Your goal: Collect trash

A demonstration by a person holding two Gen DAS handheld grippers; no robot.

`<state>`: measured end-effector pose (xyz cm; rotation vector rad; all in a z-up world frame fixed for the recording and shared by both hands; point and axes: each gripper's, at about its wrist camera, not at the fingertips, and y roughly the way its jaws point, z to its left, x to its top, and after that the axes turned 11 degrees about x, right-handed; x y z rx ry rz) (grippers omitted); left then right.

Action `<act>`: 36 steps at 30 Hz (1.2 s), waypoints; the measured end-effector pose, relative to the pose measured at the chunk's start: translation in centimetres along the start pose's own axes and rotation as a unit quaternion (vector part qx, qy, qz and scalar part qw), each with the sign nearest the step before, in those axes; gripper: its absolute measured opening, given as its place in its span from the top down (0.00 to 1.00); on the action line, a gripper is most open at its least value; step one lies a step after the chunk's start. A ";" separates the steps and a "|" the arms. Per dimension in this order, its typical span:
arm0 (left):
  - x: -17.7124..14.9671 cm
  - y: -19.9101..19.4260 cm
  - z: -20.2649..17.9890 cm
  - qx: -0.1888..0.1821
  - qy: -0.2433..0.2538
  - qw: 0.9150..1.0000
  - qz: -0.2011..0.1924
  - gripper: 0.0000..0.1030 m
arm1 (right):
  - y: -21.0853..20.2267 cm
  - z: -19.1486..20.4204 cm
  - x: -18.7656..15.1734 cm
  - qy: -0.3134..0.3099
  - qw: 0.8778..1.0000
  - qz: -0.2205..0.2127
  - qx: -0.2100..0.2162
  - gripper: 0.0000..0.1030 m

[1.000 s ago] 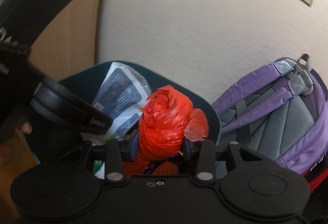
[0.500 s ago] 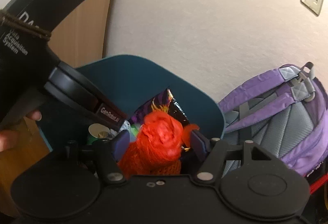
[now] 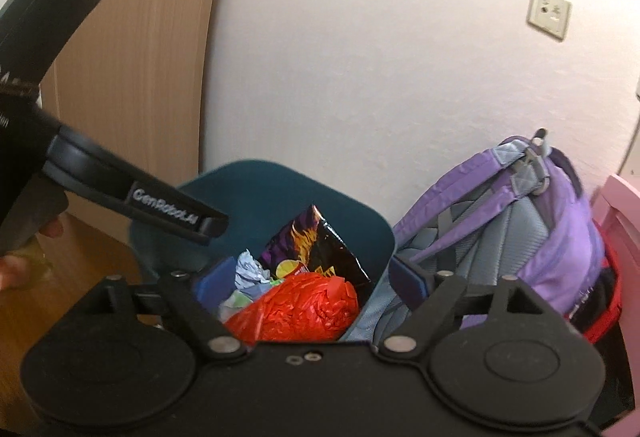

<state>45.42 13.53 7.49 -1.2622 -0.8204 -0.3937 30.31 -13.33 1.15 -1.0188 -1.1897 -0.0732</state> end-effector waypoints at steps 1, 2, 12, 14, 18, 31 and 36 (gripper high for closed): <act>-0.3 -0.8 0.1 0.001 0.002 1.000 -0.005 0.28 | -0.6 0.0 -0.1 0.005 1.000 -0.006 0.001 0.16; -0.5 -1.5 0.2 0.000 0.004 1.000 -0.009 0.25 | -1.4 0.1 -0.1 0.012 1.000 -0.012 0.003 0.15; -4.5 -8.8 1.3 -0.007 0.012 0.998 -0.065 0.22 | -7.5 1.6 -2.1 0.074 0.995 -0.062 0.038 0.06; -5.4 -9.8 1.6 -0.005 0.014 0.997 -0.074 0.21 | -8.8 2.2 -2.6 0.083 0.993 -0.074 0.044 0.04; -7.5 -12.1 2.2 -0.003 0.011 0.996 -0.093 0.21 | -10.7 3.2 -3.4 0.088 0.990 -0.100 0.051 0.00; -12.7 -17.3 3.3 0.029 0.001 0.985 -0.170 0.02 | -16.0 5.5 -6.1 0.120 0.976 -0.172 0.057 0.00; -14.3 -18.6 3.5 0.032 -0.008 0.981 -0.192 0.02 | -16.6 6.1 -7.1 0.123 0.975 -0.177 0.058 0.00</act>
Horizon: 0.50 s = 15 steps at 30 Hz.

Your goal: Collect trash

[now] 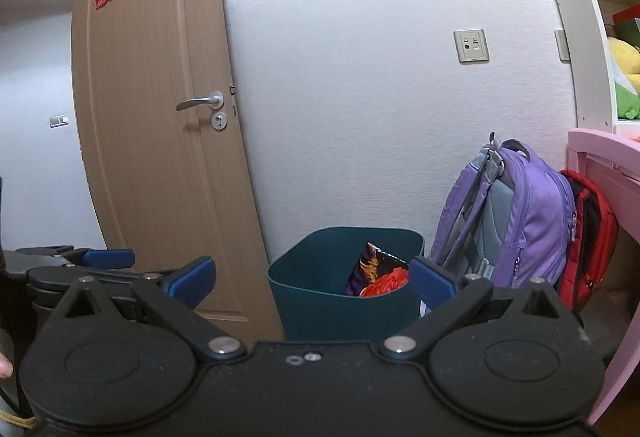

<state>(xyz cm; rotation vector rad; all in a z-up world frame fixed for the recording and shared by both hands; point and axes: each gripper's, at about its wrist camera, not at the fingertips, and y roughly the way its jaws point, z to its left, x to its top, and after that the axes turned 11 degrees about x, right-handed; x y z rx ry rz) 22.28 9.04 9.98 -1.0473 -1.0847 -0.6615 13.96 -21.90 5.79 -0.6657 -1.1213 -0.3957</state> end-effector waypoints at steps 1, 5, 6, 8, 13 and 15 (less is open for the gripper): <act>-0.2 -0.3 0.1 -0.004 -0.004 1.000 -0.003 0.02 | -0.1 0.1 -0.1 -0.001 1.000 -0.001 0.000 0.00; -0.7 -1.3 0.4 -0.015 -0.020 1.000 -0.007 0.01 | -0.6 0.5 -0.6 -0.005 1.000 -0.005 0.002 0.00; -0.8 -1.5 0.4 -0.017 -0.022 1.000 -0.007 0.01 | -0.7 0.6 -0.6 -0.008 1.000 -0.007 0.000 0.00; -0.9 -1.8 0.5 -0.021 -0.026 0.999 -0.008 0.01 | -0.9 0.8 -0.7 -0.011 1.000 -0.010 0.001 0.00; -1.1 -2.3 0.8 -0.029 -0.036 0.999 -0.007 0.01 | -1.1 1.0 -1.1 -0.016 1.000 -0.011 0.001 0.00; -1.2 -2.4 0.9 -0.029 -0.037 0.999 -0.008 0.01 | -0.9 1.0 -1.1 -0.015 1.000 -0.006 0.007 0.00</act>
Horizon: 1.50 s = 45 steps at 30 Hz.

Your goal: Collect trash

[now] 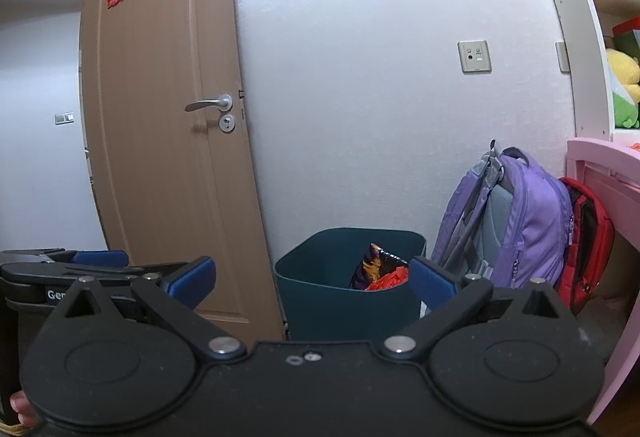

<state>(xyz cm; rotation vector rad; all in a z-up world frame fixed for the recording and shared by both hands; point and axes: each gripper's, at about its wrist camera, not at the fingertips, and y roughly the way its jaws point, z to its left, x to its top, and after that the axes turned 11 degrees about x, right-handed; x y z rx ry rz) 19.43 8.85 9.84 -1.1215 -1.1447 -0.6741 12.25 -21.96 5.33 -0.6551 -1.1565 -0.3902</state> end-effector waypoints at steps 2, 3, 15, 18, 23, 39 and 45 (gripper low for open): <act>0.0 -0.1 0.1 0.000 0.000 1.000 0.000 0.01 | 0.1 0.0 0.1 0.000 1.000 0.000 -0.001 0.00; 0.0 -0.1 0.1 -0.001 0.000 1.000 0.000 0.01 | 0.2 0.1 0.0 0.000 1.000 -0.001 -0.001 0.00; 0.1 -1.1 0.3 -0.006 -0.004 1.000 -0.008 0.01 | 0.2 0.3 0.1 -0.005 1.000 -0.004 -0.007 0.00; 0.2 -1.4 0.3 -0.008 -0.002 1.000 -0.011 0.01 | 0.1 0.1 0.2 -0.002 1.000 -0.004 -0.010 0.00; 0.4 -1.8 0.3 -0.011 -0.001 1.000 -0.018 0.01 | 0.0 0.2 0.2 0.000 1.000 -0.007 -0.011 0.00; 0.1 -1.7 0.4 -0.010 -0.002 1.000 -0.015 0.01 | 0.0 0.4 0.0 -0.007 1.000 -0.008 -0.014 0.00; -0.1 -1.5 0.4 -0.008 -0.001 1.000 -0.012 0.01 | 0.3 0.4 -0.5 -0.015 1.000 -0.003 -0.015 0.00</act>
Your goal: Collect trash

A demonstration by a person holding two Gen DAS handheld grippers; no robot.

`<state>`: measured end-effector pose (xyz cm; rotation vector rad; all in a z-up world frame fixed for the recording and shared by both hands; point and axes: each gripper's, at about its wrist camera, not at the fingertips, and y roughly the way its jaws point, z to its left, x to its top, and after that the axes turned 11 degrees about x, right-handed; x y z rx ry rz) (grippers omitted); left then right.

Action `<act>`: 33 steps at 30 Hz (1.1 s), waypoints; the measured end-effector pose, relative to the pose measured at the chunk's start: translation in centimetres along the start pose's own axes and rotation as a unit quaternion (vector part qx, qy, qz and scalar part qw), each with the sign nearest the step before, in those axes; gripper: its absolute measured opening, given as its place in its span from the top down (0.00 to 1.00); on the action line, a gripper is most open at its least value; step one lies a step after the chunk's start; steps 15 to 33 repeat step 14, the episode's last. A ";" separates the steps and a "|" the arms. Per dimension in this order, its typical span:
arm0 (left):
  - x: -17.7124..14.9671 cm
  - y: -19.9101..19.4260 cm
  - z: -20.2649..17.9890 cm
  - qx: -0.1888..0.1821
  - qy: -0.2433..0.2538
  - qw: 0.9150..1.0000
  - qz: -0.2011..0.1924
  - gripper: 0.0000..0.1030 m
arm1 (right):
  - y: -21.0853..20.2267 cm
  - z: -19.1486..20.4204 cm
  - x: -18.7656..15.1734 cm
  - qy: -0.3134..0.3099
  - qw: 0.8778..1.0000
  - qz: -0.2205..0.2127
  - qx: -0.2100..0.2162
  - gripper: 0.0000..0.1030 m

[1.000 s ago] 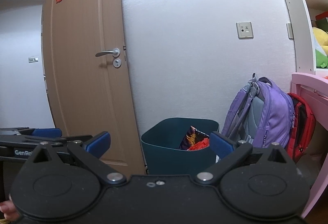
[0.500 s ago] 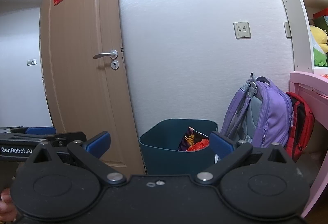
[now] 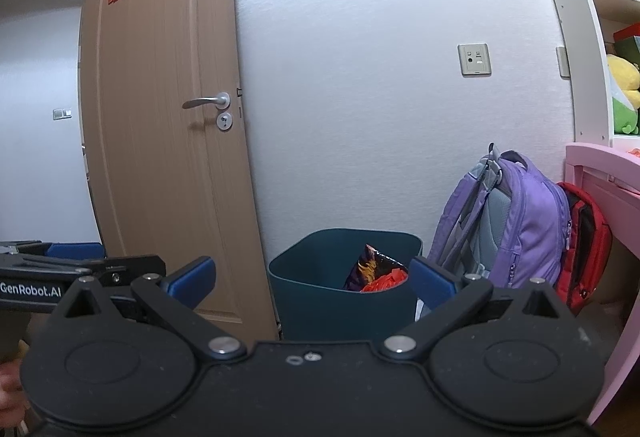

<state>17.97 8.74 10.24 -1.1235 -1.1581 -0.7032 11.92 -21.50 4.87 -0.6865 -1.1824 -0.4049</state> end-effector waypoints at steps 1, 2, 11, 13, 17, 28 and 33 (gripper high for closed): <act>0.0 0.0 0.0 0.001 0.001 1.000 -0.001 0.01 | 0.0 0.0 0.0 -0.001 1.000 0.001 -0.002 0.00; -0.1 0.0 0.0 0.001 0.002 1.000 -0.002 0.01 | 0.1 0.0 -0.1 -0.002 1.000 0.001 -0.003 0.00; -0.5 -0.7 -0.6 -0.007 0.015 1.000 -0.018 0.01 | 0.2 -0.2 -0.3 -0.001 1.000 0.005 -0.009 0.00; -0.5 -0.7 -0.7 -0.009 0.019 1.000 -0.019 0.01 | 0.2 -0.2 -0.3 0.000 1.000 0.006 -0.010 0.00; -0.5 -0.8 -0.8 -0.010 0.019 1.000 -0.019 0.01 | 0.2 -0.2 -0.3 0.001 1.000 0.006 -0.010 0.00; -0.5 -0.8 -0.8 -0.010 0.019 1.000 -0.019 0.01 | 0.2 -0.2 -0.3 0.001 1.000 0.006 -0.010 0.00; -0.5 -0.8 -0.8 -0.010 0.019 1.000 -0.019 0.01 | 0.2 -0.2 -0.3 0.001 1.000 0.006 -0.010 0.00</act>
